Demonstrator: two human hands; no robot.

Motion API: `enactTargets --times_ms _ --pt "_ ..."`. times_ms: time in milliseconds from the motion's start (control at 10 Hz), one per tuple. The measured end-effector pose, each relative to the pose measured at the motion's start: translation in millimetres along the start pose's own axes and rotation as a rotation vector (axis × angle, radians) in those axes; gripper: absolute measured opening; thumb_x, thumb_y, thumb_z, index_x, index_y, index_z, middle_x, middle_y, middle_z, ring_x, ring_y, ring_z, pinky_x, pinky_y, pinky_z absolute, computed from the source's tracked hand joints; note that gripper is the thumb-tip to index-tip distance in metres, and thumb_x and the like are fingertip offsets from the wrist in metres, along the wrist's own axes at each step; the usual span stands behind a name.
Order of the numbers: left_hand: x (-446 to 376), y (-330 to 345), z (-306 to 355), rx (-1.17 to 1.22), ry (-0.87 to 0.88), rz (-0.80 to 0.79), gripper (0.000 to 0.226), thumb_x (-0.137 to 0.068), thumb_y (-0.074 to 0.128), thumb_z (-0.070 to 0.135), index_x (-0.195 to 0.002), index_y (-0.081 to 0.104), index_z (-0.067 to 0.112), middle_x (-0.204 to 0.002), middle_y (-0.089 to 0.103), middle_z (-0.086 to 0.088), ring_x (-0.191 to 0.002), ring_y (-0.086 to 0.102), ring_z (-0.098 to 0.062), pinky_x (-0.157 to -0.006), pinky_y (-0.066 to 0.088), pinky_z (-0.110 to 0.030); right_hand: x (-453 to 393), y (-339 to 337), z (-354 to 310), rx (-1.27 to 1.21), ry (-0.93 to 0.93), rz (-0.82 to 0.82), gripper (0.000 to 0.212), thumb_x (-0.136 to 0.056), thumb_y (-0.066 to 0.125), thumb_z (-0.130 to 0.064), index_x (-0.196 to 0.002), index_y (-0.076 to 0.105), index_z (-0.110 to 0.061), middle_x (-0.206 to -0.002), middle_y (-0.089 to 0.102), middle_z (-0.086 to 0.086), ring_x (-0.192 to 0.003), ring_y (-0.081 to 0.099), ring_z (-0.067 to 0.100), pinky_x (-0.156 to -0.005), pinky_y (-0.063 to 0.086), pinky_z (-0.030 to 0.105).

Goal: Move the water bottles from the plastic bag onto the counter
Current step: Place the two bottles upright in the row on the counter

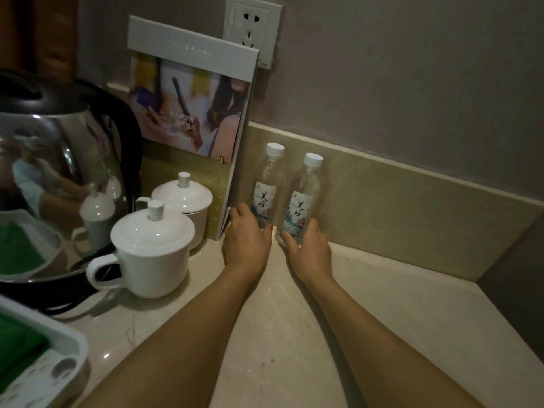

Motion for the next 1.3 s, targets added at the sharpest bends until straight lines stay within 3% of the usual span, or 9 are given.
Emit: enactTargets --times_ms 300,1100,1300 --pt "-0.6 1.5 -1.0 0.003 -0.005 -0.004 0.052 -0.089 0.068 0.034 -0.128 0.044 0.01 -0.13 0.051 -0.011 -0.117 0.056 -0.028 -0.087 0.052 -0.037 -0.3 1.1 -0.1 0.007 -0.013 0.005 0.042 -0.091 0.059 -0.04 -0.117 0.044 -0.009 -0.122 0.058 0.015 -0.114 0.052 0.034 -0.09 0.047 0.046" --pt "-0.8 0.2 -0.9 0.039 -0.014 -0.024 0.053 -0.089 0.069 0.032 -0.129 0.044 0.01 -0.131 0.05 -0.011 -0.12 0.055 -0.03 -0.089 0.052 -0.039 -3.1 2.7 3.1 -0.027 0.002 0.02 0.046 -0.088 0.062 -0.042 -0.117 0.046 -0.011 -0.12 0.061 0.012 -0.11 0.057 0.033 -0.087 0.05 0.046" --pt "5.9 -4.5 0.2 0.067 -0.048 -0.049 0.061 -0.088 0.07 0.035 -0.135 0.042 0.007 -0.135 0.049 -0.013 -0.121 0.053 -0.03 -0.091 0.051 -0.039 -1.8 -0.6 1.7 -0.06 0.051 -0.001 0.061 -0.079 0.066 -0.052 -0.121 0.045 -0.012 -0.122 0.06 0.01 -0.112 0.057 0.031 -0.088 0.051 0.044"
Point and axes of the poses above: each hand's wrist, its own x-axis away from the middle knuckle, its own y-axis out of the palm, z = x × y, the point moved 6 cm from there along -x, towards the middle knuckle
